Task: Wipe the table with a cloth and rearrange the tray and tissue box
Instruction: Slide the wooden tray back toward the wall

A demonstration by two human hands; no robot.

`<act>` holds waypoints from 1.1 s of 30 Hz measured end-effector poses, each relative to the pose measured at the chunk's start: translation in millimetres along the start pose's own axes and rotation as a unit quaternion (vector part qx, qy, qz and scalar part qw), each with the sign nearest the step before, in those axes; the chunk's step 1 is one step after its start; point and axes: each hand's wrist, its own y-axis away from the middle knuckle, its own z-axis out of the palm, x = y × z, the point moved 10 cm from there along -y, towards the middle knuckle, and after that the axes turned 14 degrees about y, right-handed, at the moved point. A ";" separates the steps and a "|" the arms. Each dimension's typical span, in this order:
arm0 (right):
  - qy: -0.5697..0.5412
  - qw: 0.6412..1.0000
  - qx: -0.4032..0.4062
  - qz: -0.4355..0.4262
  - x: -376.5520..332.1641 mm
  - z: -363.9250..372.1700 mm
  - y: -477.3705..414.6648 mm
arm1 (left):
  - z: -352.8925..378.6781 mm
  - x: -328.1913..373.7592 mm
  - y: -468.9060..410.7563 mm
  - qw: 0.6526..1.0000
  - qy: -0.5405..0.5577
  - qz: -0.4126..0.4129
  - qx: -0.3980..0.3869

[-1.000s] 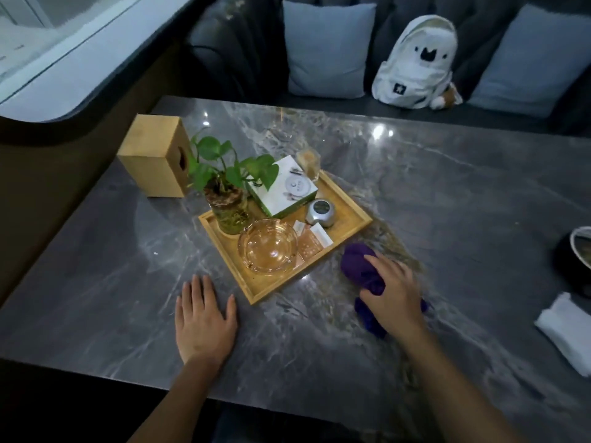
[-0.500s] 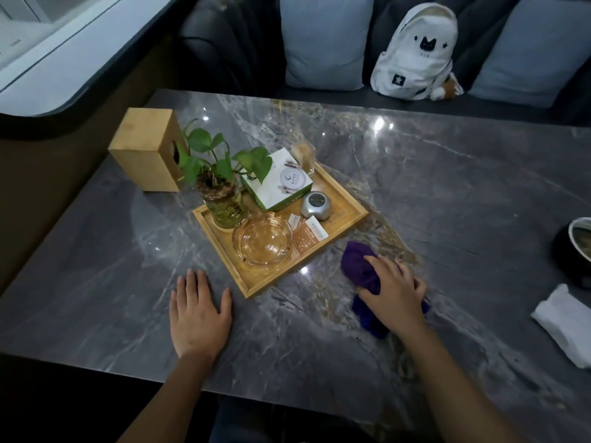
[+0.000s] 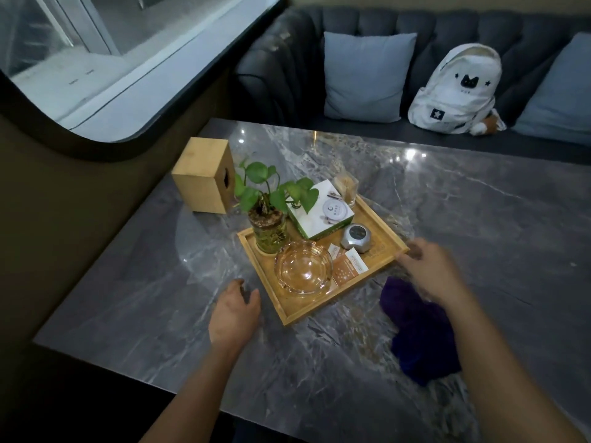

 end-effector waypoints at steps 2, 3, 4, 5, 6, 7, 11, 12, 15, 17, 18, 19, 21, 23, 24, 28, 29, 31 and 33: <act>-0.001 1.000 0.026 0.006 -9.8 -0.8 -17.5 | 3.9 5.2 -5.9 1.000 0.000 -0.012 -0.018; -0.001 0.999 0.036 0.008 -14.4 0.4 -25.7 | 5.7 7.3 -9.5 0.999 -0.009 -0.018 -0.026; 0.003 0.999 0.046 0.010 -19.0 2.0 -33.1 | 7.1 8.5 -13.0 0.999 -0.019 -0.023 -0.033; 0.008 0.998 0.057 0.011 -23.4 3.5 -39.3 | 8.7 8.9 -17.0 0.998 -0.027 -0.030 -0.040; 0.012 0.998 0.067 0.012 -27.3 4.9 -44.6 | 10.7 8.3 -20.8 0.998 -0.033 -0.039 -0.049; 0.017 0.997 0.077 0.013 -30.5 6.5 -49.2 | 12.9 8.0 -23.7 0.996 -0.037 -0.049 -0.058; 0.104 0.990 0.095 0.016 -34.8 16.2 -67.3 | 21.7 10.0 -31.4 0.994 -0.040 -0.059 -0.084; 0.120 0.989 0.089 0.024 -33.3 19.6 -70.9 | 25.2 10.2 -32.4 0.993 -0.036 -0.060 -0.094; 0.133 0.987 0.073 0.042 -26.9 28.9 -78.7 | 36.0 10.7 -34.6 0.990 -0.025 -0.064 -0.122; 0.140 0.986 0.069 0.052 -22.2 34.0 -81.9 | 39.5 11.9 -36.9 0.991 -0.024 -0.057 -0.121; 0.151 0.985 0.074 0.050 -21.6 35.6 -82.9 | 39.5 12.5 -37.7 0.992 -0.027 -0.052 -0.115; 0.163 0.982 0.083 0.044 -21.9 36.3 -83.7 | 38.9 12.9 -38.6 0.993 -0.030 -0.047 -0.105; 0.176 0.978 0.107 0.033 -23.2 36.0 -86.0 | 36.9 14.0 -40.4 0.995 -0.033 -0.037 -0.082; 0.171 0.977 0.122 0.030 -23.4 34.7 -88.2 | 36.3 15.1 -41.1 0.996 -0.045 -0.041 -0.066; 0.166 0.977 0.127 0.028 -23.7 34.1 -89.8 | 37.1 15.3 -41.9 0.996 -0.050 -0.045 -0.064; 0.171 0.975 0.144 0.008 -26.8 33.5 -92.5 | 41.6 13.1 -44.9 0.992 -0.101 -0.038 -0.060; 0.176 0.973 0.147 0.003 -27.6 33.9 -92.4 | 44.1 11.2 -45.4 0.991 -0.117 -0.033 -0.056; 0.182 0.972 0.150 0.002 -28.3 34.5 -92.0 | 48.4 8.3 -45.2 0.988 -0.137 -0.035 -0.060; 0.191 0.971 0.147 0.002 -29.6 34.3 -92.1 | 44.8 8.3 -46.5 0.993 -0.099 -0.050 -0.050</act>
